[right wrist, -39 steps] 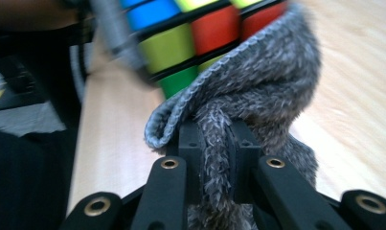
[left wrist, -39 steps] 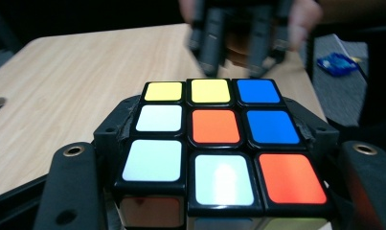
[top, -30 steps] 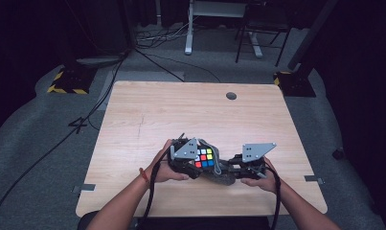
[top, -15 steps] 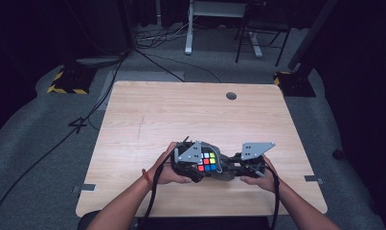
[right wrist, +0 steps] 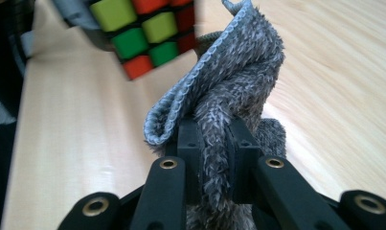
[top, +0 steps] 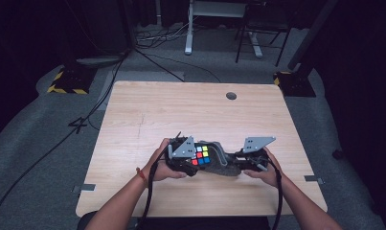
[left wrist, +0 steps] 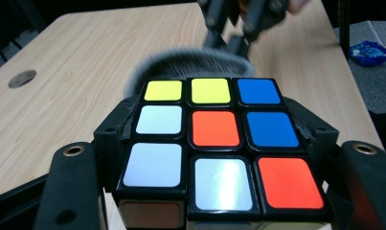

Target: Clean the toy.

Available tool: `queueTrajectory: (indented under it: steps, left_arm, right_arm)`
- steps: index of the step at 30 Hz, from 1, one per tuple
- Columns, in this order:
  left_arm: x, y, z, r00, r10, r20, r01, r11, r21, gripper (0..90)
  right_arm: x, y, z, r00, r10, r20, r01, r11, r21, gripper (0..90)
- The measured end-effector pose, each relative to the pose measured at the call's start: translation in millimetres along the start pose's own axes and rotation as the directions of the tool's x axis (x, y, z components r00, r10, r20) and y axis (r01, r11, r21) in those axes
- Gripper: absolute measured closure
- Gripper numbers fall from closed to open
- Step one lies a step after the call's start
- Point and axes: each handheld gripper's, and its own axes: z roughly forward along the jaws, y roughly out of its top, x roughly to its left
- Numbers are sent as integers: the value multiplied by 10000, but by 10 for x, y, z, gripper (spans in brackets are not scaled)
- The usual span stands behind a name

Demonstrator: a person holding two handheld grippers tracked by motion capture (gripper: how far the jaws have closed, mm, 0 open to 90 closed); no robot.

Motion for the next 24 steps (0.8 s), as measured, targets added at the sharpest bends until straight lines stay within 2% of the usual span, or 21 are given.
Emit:
queueTrajectory:
  steps: [3, 5, 7, 9, 13, 15, 19, 22, 24]
  left_arm:
    - [35, -54, 5, 9998, -188, 3, 188, 9998, 95, 335]
    - [40, -88, 19, 9995, -300, 37, 299, 9994, 158, 335]
    - [55, -135, 47, 9997, -240, -7, 240, 9987, 448, 335]
    - [82, -191, 62, 9989, -471, 7, 470, 9977, 492, 335]
    - [139, -317, 59, 9959, -899, 140, 889, 9944, 578, 335]
    - [150, -361, 51, 9951, -982, 113, 974, 9935, 597, 335]
    - [173, -450, 42, 9937, -1114, 77, 1104, 9901, 862, 335]
    - [183, -501, 34, 9924, -1229, 17, 1221, 9875, 993, 334]
    - [180, -526, 40, 9908, -1349, 119, 1329, 9854, 1062, 334]
  right_arm:
    - [-197, -84, -84, 9978, 483, 449, -479, 9988, -103, 798]
    - [-281, -132, -136, 9951, 658, 742, -654, 9978, -81, 798]
    - [-362, -181, -196, 9904, 790, 1135, -797, 9968, 18, 798]
    - [-452, -239, -247, 9852, 1148, 1272, -1141, 9934, -128, 797]
    - [-557, -321, -274, 9793, 1313, 1543, -1334, 9911, 32, 795]
    - [-594, -348, -291, 9772, 1380, 1611, -1409, 9900, 63, 794]
    - [-681, -416, -346, 9680, 1591, 1943, -1669, 9857, 242, 793]
    - [-704, -459, -387, 9638, 1565, 2158, -1713, 9839, 516, 792]
    - [-723, -475, -400, 9607, 1563, 2295, -1748, 9826, 627, 789]
